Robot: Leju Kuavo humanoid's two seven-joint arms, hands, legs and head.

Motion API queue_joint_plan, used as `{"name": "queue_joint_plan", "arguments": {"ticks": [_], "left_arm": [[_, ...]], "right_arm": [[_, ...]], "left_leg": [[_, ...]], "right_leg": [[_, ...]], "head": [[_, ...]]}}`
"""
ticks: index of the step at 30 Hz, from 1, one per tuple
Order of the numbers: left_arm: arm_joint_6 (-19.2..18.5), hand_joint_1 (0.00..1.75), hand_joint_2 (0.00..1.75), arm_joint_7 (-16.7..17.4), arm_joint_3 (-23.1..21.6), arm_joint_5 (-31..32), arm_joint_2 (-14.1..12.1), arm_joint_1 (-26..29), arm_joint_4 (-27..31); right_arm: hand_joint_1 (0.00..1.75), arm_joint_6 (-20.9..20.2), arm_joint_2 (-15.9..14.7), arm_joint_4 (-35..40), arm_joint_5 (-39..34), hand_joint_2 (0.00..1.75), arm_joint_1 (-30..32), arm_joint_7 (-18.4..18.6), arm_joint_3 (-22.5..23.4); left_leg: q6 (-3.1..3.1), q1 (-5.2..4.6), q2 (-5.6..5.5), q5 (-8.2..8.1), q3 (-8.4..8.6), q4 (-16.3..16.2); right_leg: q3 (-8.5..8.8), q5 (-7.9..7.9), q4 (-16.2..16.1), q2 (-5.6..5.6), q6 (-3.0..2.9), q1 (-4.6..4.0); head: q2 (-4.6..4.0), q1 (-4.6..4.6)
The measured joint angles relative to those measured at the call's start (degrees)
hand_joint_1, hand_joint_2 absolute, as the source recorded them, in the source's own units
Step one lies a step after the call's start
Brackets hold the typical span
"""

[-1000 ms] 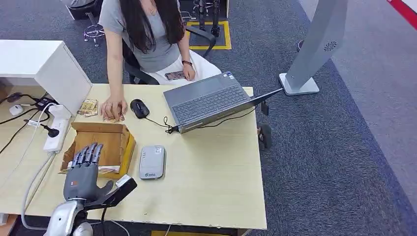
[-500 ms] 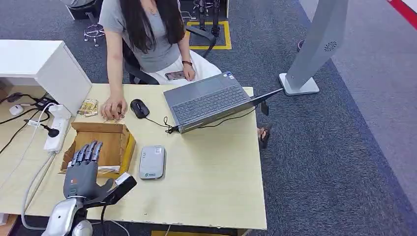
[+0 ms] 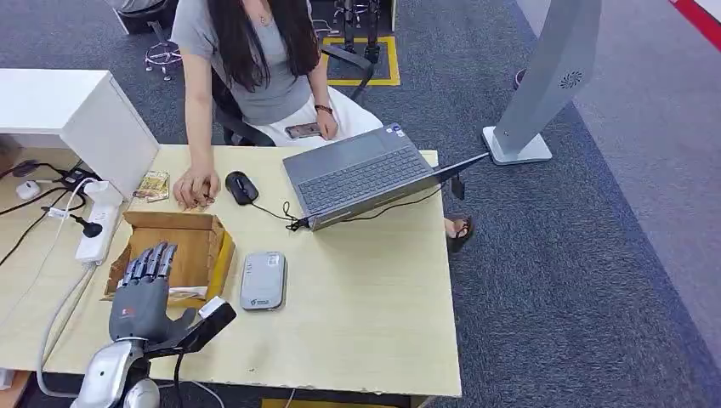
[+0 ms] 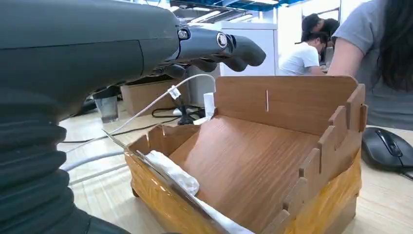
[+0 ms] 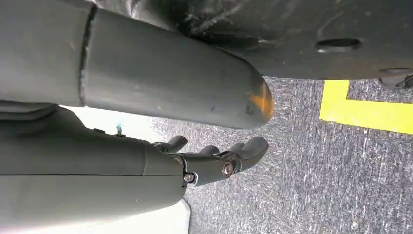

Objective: Pass the card to the sensor for recognition and then transmit it.

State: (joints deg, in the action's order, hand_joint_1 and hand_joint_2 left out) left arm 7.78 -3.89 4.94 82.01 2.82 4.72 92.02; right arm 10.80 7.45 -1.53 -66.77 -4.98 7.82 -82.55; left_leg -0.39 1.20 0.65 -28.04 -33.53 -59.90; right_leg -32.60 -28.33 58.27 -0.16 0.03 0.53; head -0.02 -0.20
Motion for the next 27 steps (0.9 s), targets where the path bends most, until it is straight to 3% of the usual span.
{"name": "queue_joint_plan", "arguments": {"ticks": [26, 27], "left_arm": [[-1.7, 0.00, 1.75, 0.9, 3.0, -0.3, 0.4, -0.2, 0.3], [-1.8, 1.75, 1.75, 0.9, 3.1, -0.2, 0.5, -0.3, 0.3]], "right_arm": [[0.00, 0.0, 0.0, 0.0, -1.6, 0.00, 0.0, 0.0, -1.7], [0.00, 0.0, 0.0, 0.0, -1.7, 0.00, 0.0, 0.1, -1.8]], "left_leg": [[0.00, 0.00, 0.00, 0.00, 0.00, 0.0], [0.00, 0.00, 0.00, 0.00, 0.00, 0.0]], "right_leg": [[0.00, 0.00, 0.0, 0.00, 0.00, 0.00], [0.00, 0.00, 0.0, 0.00, 0.00, 0.00]], "head": [[0.00, 0.00], [0.00, -0.02]]}}
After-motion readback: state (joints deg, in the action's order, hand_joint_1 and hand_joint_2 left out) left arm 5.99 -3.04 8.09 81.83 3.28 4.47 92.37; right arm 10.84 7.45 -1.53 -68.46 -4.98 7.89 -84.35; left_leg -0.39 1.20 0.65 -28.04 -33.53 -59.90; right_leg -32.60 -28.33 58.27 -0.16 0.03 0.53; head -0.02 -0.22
